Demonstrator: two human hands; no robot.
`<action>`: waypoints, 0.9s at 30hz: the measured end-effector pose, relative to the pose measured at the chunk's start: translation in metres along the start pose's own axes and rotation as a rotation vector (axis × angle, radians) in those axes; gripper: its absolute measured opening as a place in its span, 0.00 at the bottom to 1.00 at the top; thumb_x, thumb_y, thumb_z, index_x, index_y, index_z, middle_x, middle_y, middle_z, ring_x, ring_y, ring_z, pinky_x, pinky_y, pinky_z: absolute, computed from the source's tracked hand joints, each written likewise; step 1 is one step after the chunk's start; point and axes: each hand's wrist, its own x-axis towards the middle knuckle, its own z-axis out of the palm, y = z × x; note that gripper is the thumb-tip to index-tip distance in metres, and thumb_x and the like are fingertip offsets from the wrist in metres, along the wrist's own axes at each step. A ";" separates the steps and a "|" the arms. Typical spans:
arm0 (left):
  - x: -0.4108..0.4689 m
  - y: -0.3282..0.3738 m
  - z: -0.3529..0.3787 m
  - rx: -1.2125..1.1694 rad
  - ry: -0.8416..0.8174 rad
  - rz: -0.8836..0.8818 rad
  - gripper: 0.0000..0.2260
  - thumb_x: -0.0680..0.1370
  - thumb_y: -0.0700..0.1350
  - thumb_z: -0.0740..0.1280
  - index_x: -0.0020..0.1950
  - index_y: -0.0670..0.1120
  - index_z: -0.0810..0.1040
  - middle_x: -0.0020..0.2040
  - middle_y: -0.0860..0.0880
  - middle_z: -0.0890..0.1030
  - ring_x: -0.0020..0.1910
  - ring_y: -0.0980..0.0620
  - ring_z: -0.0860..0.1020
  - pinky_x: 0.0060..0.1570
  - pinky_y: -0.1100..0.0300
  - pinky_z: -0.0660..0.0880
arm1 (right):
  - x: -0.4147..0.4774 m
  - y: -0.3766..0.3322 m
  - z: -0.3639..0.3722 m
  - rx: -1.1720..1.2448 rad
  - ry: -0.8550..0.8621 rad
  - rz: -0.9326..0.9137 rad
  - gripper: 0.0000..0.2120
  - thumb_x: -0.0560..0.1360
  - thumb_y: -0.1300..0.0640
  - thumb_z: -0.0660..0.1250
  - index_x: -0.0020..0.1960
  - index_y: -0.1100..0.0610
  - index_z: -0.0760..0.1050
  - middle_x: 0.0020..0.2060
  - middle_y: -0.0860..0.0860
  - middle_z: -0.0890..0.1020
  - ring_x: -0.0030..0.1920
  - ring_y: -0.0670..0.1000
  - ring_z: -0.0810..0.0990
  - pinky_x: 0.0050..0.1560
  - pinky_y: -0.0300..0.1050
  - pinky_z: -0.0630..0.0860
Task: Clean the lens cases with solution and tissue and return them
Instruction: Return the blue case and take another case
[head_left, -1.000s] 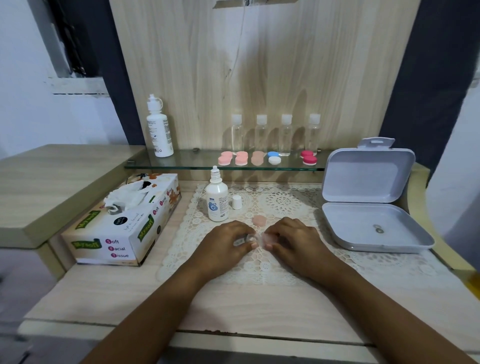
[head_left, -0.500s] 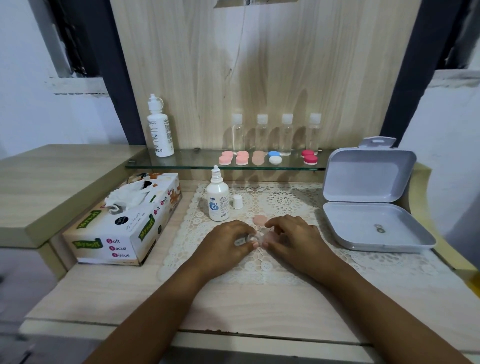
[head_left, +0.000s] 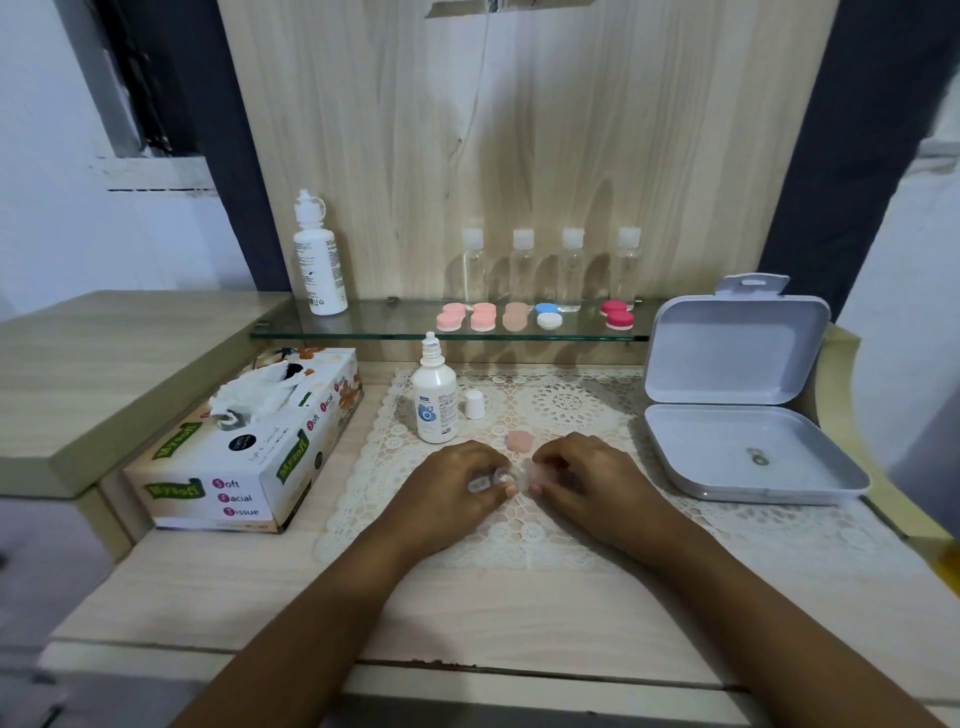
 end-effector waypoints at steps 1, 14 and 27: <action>0.000 0.000 0.000 0.001 0.000 -0.001 0.10 0.75 0.48 0.69 0.55 0.47 0.81 0.53 0.55 0.80 0.51 0.60 0.75 0.52 0.65 0.71 | -0.001 0.000 -0.001 0.014 -0.011 -0.012 0.12 0.74 0.49 0.66 0.55 0.50 0.76 0.49 0.43 0.77 0.52 0.45 0.73 0.57 0.53 0.71; 0.000 0.000 0.000 -0.001 -0.002 0.011 0.11 0.75 0.48 0.69 0.55 0.47 0.80 0.53 0.55 0.80 0.50 0.61 0.74 0.50 0.71 0.69 | -0.003 -0.001 0.000 0.018 -0.033 -0.033 0.14 0.73 0.50 0.64 0.59 0.48 0.73 0.53 0.43 0.75 0.55 0.44 0.72 0.59 0.54 0.70; 0.000 -0.001 0.000 0.016 -0.007 0.016 0.11 0.75 0.48 0.68 0.55 0.47 0.80 0.53 0.54 0.79 0.51 0.60 0.74 0.49 0.69 0.69 | -0.005 -0.001 0.000 0.050 -0.027 -0.037 0.21 0.71 0.49 0.62 0.64 0.44 0.68 0.48 0.40 0.73 0.53 0.43 0.71 0.59 0.53 0.70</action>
